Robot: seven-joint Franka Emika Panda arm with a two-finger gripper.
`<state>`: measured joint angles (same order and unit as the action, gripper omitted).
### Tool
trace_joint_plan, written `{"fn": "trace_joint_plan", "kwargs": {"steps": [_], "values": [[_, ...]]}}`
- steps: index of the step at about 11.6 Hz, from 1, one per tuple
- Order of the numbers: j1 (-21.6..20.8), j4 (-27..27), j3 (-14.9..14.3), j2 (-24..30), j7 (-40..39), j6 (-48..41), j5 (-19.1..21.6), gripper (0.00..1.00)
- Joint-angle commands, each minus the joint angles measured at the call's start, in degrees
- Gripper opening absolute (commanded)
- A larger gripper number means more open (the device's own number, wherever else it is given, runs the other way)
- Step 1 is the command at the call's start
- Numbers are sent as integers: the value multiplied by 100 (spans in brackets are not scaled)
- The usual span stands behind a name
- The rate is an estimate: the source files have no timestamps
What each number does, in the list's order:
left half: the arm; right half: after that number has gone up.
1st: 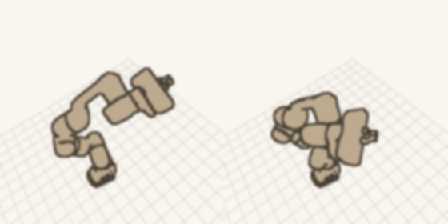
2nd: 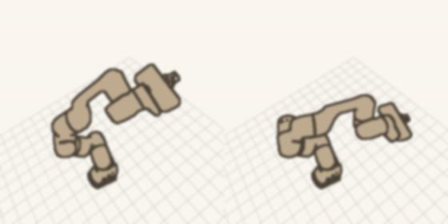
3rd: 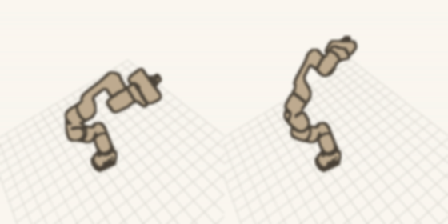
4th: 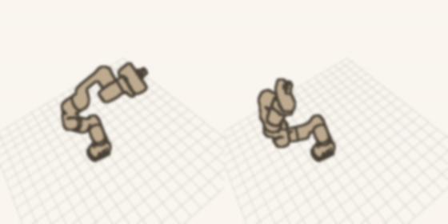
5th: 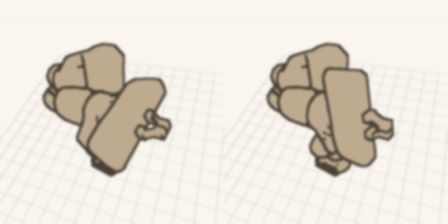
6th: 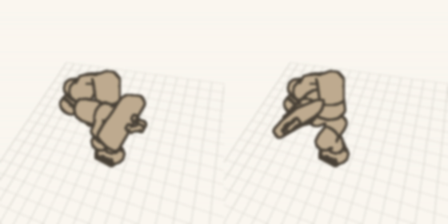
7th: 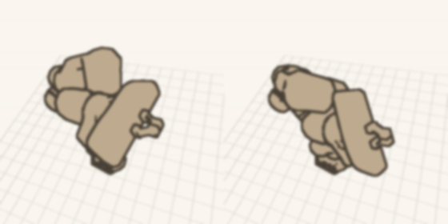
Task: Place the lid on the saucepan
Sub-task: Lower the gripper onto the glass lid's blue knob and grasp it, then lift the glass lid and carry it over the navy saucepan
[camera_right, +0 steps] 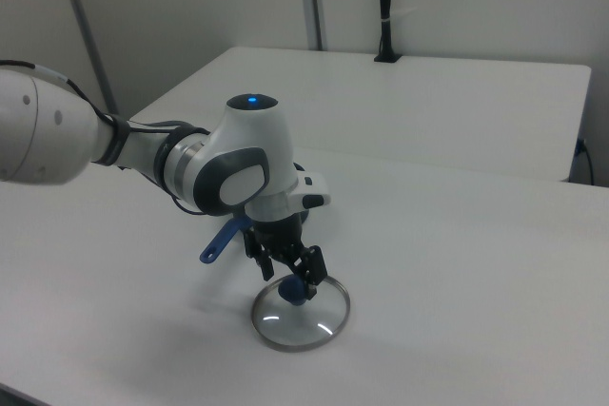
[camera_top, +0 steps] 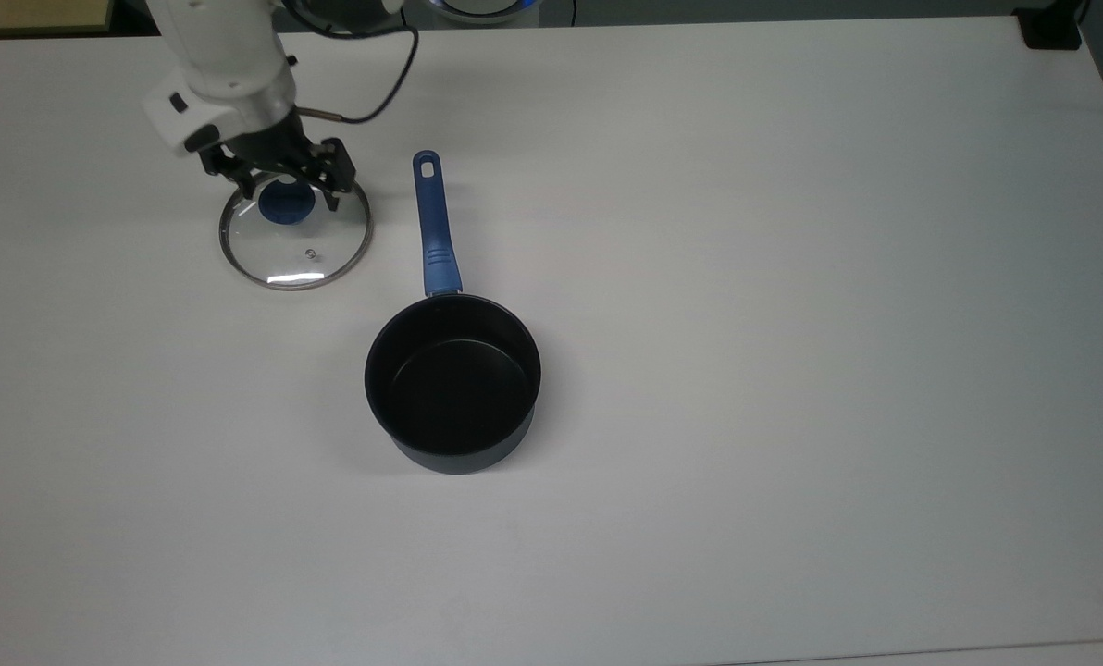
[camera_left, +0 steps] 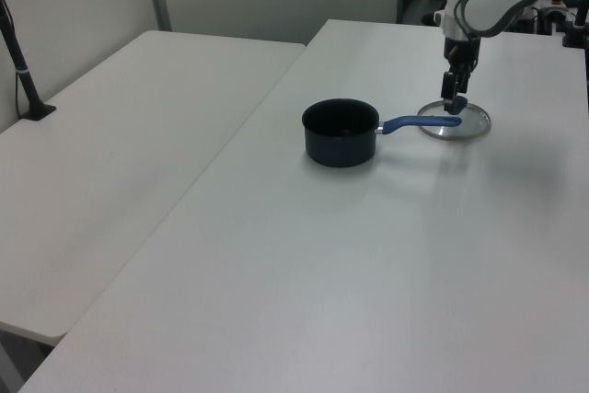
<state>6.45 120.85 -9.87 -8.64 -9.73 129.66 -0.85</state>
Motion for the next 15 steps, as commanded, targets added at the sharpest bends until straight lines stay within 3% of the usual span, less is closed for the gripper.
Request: {"fn": "trace_joint_plan", "kwargs": {"steps": [1, 4, 6, 9, 12, 15], "values": [[-21, 8, 108, -67, 200, 156, 85, 75], [-21, -18, 108, -59, 156, 157, 85, 59], [75, -542, 99, 11, -1, -166, 76, 55], [234, -2263, 108, -207, -249, -1510, 146, 54], [-195, -4054, 117, -1171, 338, -2713, 392, 54], [-775, -4779, 117, -1665, 1217, -2770, 567, 54]]}}
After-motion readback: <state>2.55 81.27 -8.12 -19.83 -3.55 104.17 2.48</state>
